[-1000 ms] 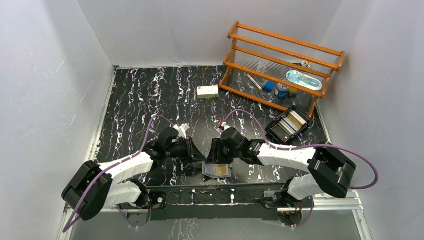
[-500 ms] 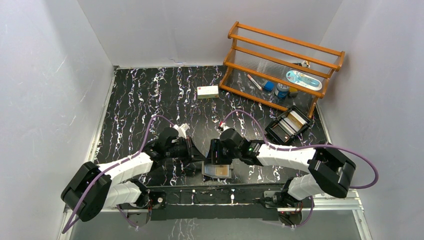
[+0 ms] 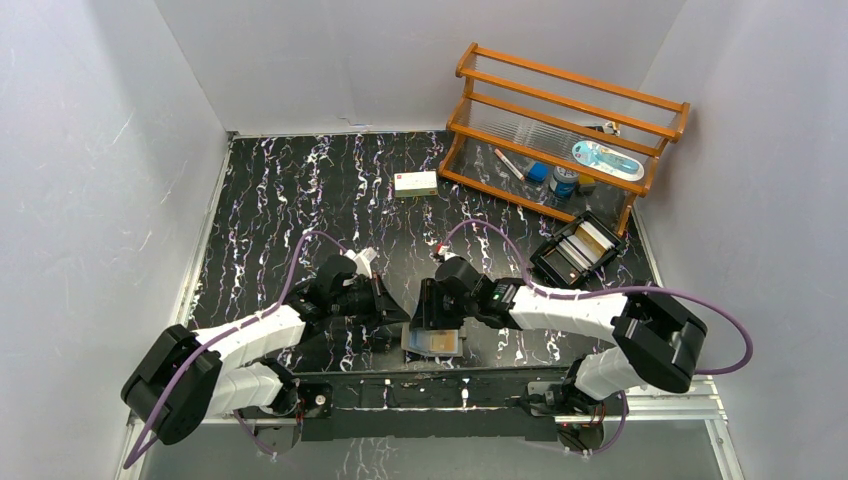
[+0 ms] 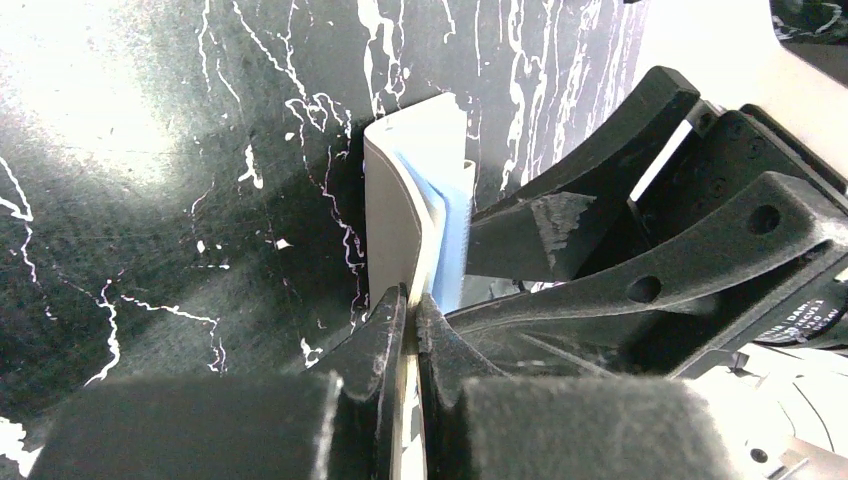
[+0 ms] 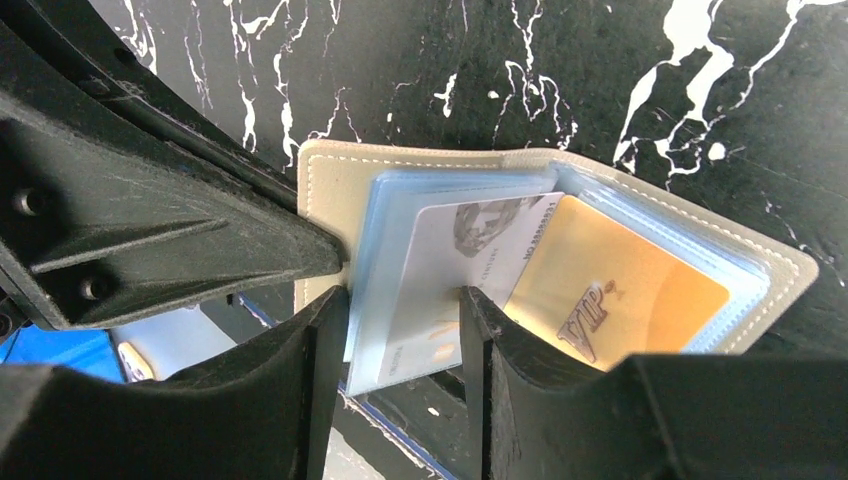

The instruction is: Put the credit cards into the card holder

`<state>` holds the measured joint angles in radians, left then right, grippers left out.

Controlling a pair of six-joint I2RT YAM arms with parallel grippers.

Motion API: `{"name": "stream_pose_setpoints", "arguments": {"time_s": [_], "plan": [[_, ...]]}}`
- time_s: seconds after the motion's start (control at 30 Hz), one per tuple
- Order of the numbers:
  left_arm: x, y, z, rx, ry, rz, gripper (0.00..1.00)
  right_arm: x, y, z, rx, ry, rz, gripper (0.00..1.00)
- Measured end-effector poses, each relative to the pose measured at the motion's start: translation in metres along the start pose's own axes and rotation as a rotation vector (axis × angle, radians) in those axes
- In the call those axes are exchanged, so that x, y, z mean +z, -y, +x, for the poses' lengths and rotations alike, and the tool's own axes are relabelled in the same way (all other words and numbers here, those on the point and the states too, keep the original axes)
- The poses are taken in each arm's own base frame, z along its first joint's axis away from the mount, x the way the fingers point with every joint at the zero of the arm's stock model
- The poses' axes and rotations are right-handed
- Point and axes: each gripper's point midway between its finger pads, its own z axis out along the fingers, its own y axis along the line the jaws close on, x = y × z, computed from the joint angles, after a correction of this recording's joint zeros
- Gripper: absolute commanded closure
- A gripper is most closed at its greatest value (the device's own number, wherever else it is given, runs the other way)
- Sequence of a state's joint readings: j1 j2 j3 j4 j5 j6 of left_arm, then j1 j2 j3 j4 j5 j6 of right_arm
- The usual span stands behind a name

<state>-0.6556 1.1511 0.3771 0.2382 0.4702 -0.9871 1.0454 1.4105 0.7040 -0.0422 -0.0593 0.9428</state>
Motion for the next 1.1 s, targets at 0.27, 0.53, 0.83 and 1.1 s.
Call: {"name": "stream_pose_setpoints", "arguments": {"time_s": [0.27,0.53,0.83,1.1], "plan": [[-0.001,-0.008,0.001,-0.001,0.000,-0.035,1.00,-0.008,0.013,0.000,-0.015,0.015,0.072,0.41],[-0.002,-0.008,0.002,0.005,0.002,-0.036,1.00,-0.014,0.033,0.002,-0.040,0.012,0.166,0.38],[-0.003,-0.008,0.002,0.007,0.003,-0.038,1.00,-0.021,0.031,-0.012,-0.109,0.014,0.236,0.31],[-0.004,-0.009,0.001,0.008,0.012,-0.046,1.00,-0.024,0.032,-0.013,-0.142,0.006,0.251,0.30]]}}
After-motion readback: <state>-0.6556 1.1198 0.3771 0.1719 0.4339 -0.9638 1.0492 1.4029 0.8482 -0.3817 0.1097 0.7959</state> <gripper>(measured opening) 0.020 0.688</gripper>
